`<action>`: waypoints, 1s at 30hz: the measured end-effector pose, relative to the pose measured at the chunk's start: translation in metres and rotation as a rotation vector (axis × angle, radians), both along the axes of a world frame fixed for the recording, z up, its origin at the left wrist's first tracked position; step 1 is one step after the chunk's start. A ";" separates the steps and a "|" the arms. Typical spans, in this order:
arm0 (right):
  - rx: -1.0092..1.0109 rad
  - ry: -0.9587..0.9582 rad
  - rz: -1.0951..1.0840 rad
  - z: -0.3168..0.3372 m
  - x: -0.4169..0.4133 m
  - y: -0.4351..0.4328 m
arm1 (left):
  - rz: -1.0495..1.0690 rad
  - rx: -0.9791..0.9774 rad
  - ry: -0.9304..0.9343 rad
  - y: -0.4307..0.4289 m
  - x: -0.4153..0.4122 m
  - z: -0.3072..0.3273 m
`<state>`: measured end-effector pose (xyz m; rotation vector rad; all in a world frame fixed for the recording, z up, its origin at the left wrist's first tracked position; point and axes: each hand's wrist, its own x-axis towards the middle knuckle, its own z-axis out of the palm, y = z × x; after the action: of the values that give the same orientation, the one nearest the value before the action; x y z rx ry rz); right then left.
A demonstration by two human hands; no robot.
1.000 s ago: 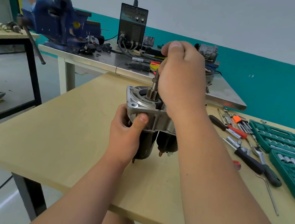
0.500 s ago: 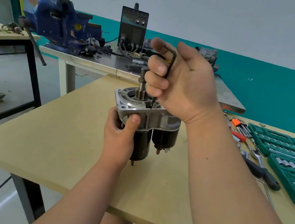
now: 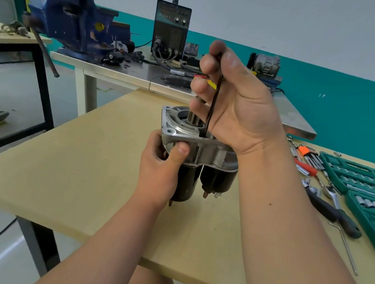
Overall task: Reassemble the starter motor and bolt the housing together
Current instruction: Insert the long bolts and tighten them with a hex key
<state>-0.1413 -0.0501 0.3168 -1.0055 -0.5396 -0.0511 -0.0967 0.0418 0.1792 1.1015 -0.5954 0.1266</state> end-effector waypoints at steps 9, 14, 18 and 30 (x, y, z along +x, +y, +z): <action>0.133 -0.025 -0.228 0.010 0.000 -0.006 | -0.040 -0.033 0.025 0.003 -0.001 -0.001; -0.855 0.111 -1.334 -0.013 -0.023 -0.073 | -0.007 -0.041 0.056 -0.001 -0.007 -0.003; -1.227 0.632 -1.116 -0.094 -0.033 -0.096 | 0.073 -0.069 0.118 -0.022 -0.034 -0.001; -0.298 0.521 -0.798 -0.087 -0.088 -0.071 | 0.263 0.080 0.052 -0.069 -0.124 -0.003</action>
<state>-0.2290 -0.1207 0.2303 -1.4158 0.3632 -0.4141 -0.2211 -0.0273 0.1760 1.2544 -0.4099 0.3034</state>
